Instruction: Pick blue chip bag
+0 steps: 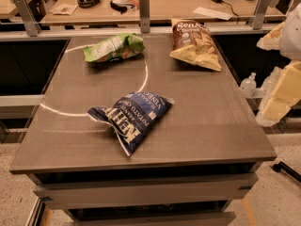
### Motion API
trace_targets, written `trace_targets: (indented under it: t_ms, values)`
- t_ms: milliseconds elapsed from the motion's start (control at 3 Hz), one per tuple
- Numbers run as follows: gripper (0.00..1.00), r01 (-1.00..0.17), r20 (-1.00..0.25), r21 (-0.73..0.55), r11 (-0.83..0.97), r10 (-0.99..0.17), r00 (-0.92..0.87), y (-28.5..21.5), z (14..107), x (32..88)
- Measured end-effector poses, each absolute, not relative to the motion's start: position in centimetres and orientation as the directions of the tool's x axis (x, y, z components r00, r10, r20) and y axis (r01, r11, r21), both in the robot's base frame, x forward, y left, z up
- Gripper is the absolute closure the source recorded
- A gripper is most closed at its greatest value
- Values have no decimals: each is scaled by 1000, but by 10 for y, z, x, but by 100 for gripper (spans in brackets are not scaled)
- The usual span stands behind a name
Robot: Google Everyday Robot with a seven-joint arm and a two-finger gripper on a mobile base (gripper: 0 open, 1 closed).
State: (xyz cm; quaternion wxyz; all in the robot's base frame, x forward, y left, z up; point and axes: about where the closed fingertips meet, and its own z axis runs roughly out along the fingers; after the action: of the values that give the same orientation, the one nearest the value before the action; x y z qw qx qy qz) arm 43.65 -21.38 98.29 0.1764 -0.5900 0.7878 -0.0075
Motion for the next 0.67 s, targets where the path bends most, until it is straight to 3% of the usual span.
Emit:
trace_targets:
  t_ms: [667]
  values:
    - [0, -951, -504, -135, 278, -845, -176, -166, 977, 415]
